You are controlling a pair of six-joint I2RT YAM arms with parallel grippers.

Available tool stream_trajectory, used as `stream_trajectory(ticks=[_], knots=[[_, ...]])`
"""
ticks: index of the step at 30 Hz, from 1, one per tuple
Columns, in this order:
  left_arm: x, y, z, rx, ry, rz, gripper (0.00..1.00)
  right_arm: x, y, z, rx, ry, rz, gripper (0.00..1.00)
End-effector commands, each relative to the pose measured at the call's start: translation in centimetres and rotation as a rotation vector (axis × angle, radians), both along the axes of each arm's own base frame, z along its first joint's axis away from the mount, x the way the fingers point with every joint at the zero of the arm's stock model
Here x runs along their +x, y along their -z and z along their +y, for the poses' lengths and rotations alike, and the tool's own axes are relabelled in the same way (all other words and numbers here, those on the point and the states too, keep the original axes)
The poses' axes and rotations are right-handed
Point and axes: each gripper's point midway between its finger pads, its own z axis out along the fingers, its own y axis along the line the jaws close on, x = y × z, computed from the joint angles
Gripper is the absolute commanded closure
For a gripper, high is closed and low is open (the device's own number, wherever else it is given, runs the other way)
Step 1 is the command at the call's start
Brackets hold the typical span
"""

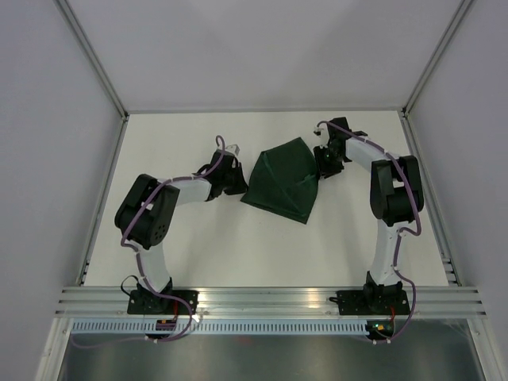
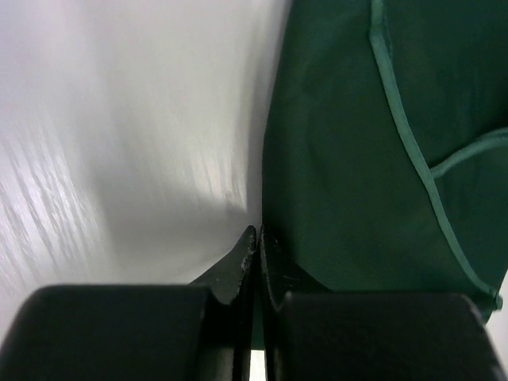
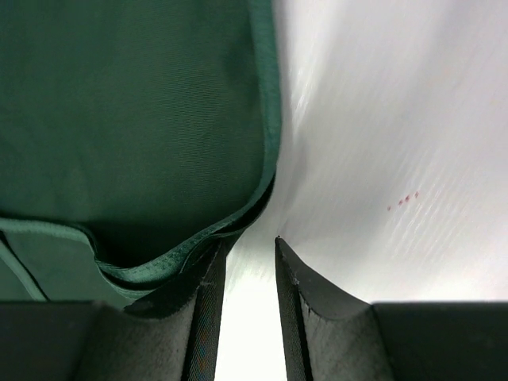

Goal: Fold the napkin, place the utensils inside, and roll it up
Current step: Fold the napkin, then roll the napkin with the utensil

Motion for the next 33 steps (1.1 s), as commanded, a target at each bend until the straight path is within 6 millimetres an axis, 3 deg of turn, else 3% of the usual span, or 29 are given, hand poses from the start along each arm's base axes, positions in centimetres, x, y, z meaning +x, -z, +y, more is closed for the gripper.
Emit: stream_trajectory(ticks=[1,7,14,25,29,32,33], knots=[[-2.1,-0.2,-0.7,-0.032,-0.03,0.008,0.93,0.5,1.7,-0.8,-0.064,0.023,0.036,0.62],[-4.6,0.5,-1.0,-0.04,-0.028,0.013,0.93,2.0,1.7,0.0,-0.055,0.018,0.025,0.62],[-4.6,-0.4,0.0,-0.003,-0.061,-0.014,0.92,2.8,0.6,-0.4,-0.082,0.024,-0.017,0.61],[-1.9,-9.0,1.5,0.029,-0.098,-0.192,0.87,3.3,-5.0,-2.1,-0.008,0.078,-0.097,0.54],[-3.1,-12.0,2.2,0.008,-0.073,-0.237,0.86,3.4,-7.4,-2.9,0.007,0.101,-0.125,0.53],[-4.3,-12.6,2.8,0.001,-0.067,-0.242,0.86,3.4,-9.9,-3.7,-0.016,0.097,-0.18,0.54],[-4.9,-13.9,3.0,-0.015,-0.068,-0.268,0.86,3.3,-11.5,-3.8,-0.018,0.088,-0.218,0.53]])
